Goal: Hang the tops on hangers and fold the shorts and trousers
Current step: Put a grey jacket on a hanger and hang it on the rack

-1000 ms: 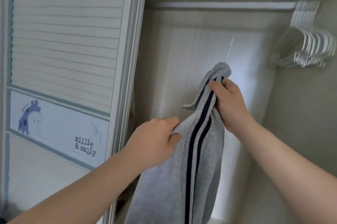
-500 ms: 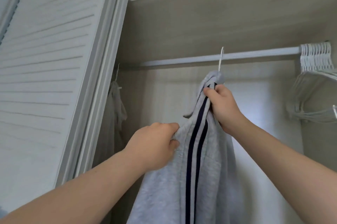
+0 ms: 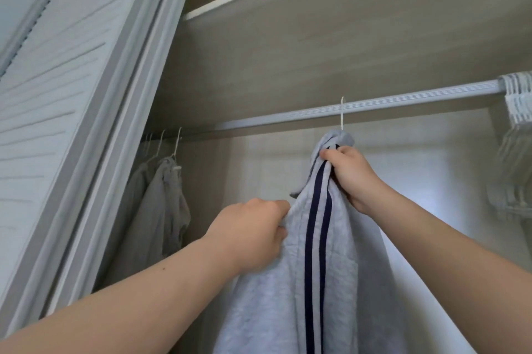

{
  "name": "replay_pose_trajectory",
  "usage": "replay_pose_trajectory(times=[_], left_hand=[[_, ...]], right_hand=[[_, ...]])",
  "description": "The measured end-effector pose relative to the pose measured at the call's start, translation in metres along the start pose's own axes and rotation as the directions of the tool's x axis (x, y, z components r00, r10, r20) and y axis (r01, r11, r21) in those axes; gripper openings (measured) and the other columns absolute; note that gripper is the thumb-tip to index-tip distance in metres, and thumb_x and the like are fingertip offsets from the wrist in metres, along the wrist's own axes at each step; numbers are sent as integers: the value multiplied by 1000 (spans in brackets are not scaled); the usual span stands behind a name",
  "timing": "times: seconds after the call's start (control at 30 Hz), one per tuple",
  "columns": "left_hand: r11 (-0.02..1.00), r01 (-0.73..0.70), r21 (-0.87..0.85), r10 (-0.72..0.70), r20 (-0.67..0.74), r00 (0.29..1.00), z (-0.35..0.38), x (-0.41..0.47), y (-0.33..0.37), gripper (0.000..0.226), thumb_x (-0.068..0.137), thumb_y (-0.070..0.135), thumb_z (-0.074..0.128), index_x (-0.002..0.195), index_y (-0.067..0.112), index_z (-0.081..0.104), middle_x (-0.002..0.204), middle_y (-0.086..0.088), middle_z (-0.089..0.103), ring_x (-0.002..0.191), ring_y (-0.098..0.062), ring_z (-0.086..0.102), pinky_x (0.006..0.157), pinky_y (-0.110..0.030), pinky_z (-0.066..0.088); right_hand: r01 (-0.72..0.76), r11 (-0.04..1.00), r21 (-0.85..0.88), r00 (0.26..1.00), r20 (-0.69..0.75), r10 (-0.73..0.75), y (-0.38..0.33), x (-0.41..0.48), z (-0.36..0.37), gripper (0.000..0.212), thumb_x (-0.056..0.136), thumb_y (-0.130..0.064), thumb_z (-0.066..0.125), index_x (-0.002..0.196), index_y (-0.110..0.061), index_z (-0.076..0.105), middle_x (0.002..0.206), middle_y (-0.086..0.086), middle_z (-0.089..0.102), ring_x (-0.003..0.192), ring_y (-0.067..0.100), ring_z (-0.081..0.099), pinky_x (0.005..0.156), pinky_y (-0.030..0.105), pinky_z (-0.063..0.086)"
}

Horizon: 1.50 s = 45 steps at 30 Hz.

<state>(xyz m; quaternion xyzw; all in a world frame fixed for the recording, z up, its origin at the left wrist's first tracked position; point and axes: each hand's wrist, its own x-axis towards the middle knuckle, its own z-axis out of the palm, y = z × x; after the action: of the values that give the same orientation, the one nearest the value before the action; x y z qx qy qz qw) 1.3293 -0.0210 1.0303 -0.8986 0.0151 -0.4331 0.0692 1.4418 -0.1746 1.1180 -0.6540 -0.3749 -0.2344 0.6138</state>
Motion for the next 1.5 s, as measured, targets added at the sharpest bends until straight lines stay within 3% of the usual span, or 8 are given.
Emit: replay_pose_trajectory(times=[0.17, 0.27, 0.37, 0.63, 0.9, 1.17, 1.37, 1.5], left_hand=[[997, 24, -74, -22, 33, 999, 12, -10, 4, 26, 97, 39, 48, 79, 27, 32, 72, 8, 44, 73, -25, 48, 58, -35, 29], [981, 15, -192, -33, -91, 995, 11, -20, 15, 25, 95, 50, 50, 93, 29, 37, 78, 9, 51, 75, -19, 56, 60, -35, 39], [968, -11, -250, -53, -247, 967, 5, -32, 28, 36, 89, 67, 41, 84, 33, 33, 75, 10, 52, 70, -14, 55, 62, -36, 45], [994, 62, -90, -71, -94, 993, 2, -54, 60, 67, 66, 95, 32, 79, 30, 40, 75, 13, 54, 68, -8, 53, 65, -33, 45], [997, 79, -20, -79, -2, 997, 8, -53, 67, 27, 89, 44, 46, 75, 24, 35, 77, 6, 48, 68, -18, 46, 67, -36, 32], [982, 171, 78, -177, 83, 981, 9, -63, 31, 18, 87, 32, 47, 87, 22, 33, 75, 6, 41, 64, -22, 42, 58, -36, 26], [938, 306, 162, -328, 134, 935, 18, -69, -11, 21, 87, 26, 50, 97, 24, 32, 77, 5, 42, 64, -22, 45, 50, -31, 25], [903, 362, 230, -399, 137, 907, 19, -69, -42, 24, 88, 21, 50, 99, 24, 29, 76, 5, 43, 63, -21, 46, 49, -31, 28]], right_hand=[[16, 1000, 5, 999, -46, -16, 9, -9, -2, 30, 91, -31, 61, 72, -18, 42, 72, 8, 46, 67, 23, 49, 61, 33, 38], [78, 987, -142, 995, -51, -86, 1, -15, -7, 49, 87, -43, 66, 62, -25, 28, 49, -7, 33, 46, 15, 36, 53, 28, 26], [122, 936, -331, 992, 18, -123, -11, -28, -13, 53, 79, -52, 71, 60, -25, 29, 39, -15, 29, 40, 12, 35, 52, 27, 29], [235, 709, -665, 957, 30, -289, -34, -64, -16, 22, 84, -27, 62, 77, -10, 50, 69, 7, 57, 59, 16, 47, 52, 30, 35], [337, 754, -563, 934, 96, -345, -23, -61, -3, 10, 90, -16, 57, 93, -7, 58, 72, 2, 56, 70, 21, 51, 53, 25, 35], [330, 862, -385, 944, 117, -310, 3, -39, 40, 14, 90, -7, 49, 83, -1, 59, 66, 6, 56, 62, 24, 50, 52, 29, 37], [314, 915, -252, 944, 180, -275, 23, -15, 96, 19, 94, -4, 48, 98, -3, 67, 88, 14, 71, 83, 30, 67, 73, 38, 55], [299, 938, -173, 940, 222, -259, 34, 2, 139, 20, 94, -2, 47, 100, 0, 66, 92, 18, 71, 87, 34, 66, 78, 41, 54]])
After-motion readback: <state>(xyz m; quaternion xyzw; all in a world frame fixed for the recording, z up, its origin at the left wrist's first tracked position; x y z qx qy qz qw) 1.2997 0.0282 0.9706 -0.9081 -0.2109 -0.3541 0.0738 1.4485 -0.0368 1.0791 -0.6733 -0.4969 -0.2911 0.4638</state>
